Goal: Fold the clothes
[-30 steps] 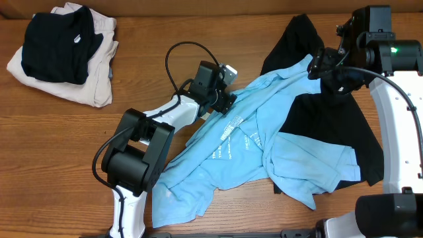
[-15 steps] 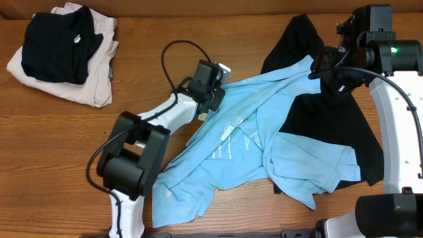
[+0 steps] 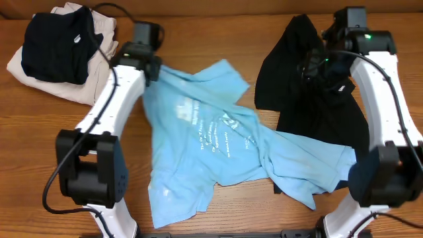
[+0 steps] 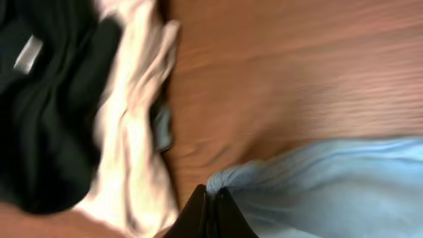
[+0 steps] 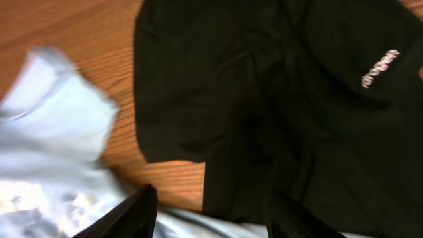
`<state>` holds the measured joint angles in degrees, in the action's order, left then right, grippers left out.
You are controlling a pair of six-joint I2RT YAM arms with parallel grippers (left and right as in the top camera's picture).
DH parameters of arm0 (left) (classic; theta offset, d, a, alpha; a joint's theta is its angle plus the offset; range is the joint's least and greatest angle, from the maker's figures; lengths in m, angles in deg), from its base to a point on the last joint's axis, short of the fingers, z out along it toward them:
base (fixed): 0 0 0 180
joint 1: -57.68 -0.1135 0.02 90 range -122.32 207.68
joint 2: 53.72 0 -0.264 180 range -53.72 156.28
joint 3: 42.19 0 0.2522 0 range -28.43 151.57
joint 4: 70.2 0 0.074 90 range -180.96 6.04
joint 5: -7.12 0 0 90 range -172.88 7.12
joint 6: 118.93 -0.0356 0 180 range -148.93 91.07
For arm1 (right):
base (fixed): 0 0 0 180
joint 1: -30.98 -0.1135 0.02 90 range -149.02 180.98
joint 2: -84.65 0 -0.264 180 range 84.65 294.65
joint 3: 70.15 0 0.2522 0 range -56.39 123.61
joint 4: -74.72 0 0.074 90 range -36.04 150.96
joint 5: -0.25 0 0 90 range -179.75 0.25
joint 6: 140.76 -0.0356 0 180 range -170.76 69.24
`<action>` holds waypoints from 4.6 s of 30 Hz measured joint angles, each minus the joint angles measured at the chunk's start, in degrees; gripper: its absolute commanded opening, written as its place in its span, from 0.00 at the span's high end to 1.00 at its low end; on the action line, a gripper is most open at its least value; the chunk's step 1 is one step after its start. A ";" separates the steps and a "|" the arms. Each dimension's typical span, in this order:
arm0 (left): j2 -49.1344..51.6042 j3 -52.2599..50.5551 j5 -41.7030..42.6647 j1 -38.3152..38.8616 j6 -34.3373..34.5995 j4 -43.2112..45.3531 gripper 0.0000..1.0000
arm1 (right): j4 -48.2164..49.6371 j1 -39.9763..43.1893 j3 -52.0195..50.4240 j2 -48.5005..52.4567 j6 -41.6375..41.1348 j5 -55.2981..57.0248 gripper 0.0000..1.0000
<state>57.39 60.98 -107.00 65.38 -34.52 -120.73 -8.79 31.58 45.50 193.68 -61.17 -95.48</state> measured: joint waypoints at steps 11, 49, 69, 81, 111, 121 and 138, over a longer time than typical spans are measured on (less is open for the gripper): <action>0.00 0.66 -0.37 -4.96 4.90 -9.01 0.95 | 1.92 0.00 -0.68 14.05 0.02 -0.04 0.44; 0.00 1.42 2.47 -6.21 6.75 -11.54 0.51 | 16.96 37.18 -2.03 19.17 -8.33 -3.34 0.28; -4.28 25.38 10.73 -7.76 14.69 -37.16 0.36 | -19.47 24.81 26.93 -2.62 -3.69 -13.33 0.09; -9.11 26.03 14.95 -7.76 19.19 -47.41 0.43 | -25.11 4.96 13.86 -20.17 -6.91 -5.46 0.12; -9.11 16.46 26.49 -7.76 15.87 -33.40 0.41 | 16.96 -6.71 -63.84 -32.98 -39.74 9.27 0.47; -9.09 15.82 26.23 -7.76 15.67 -32.52 0.39 | 20.44 -6.69 -64.11 -27.82 -40.13 10.43 0.96; -9.09 15.82 25.51 -7.76 15.67 -32.13 0.38 | 20.57 -6.71 -64.04 -27.41 -37.22 10.16 0.96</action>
<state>48.30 76.80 -81.49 57.63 -18.85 -152.86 11.77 24.87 -18.54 166.27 -98.40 -85.32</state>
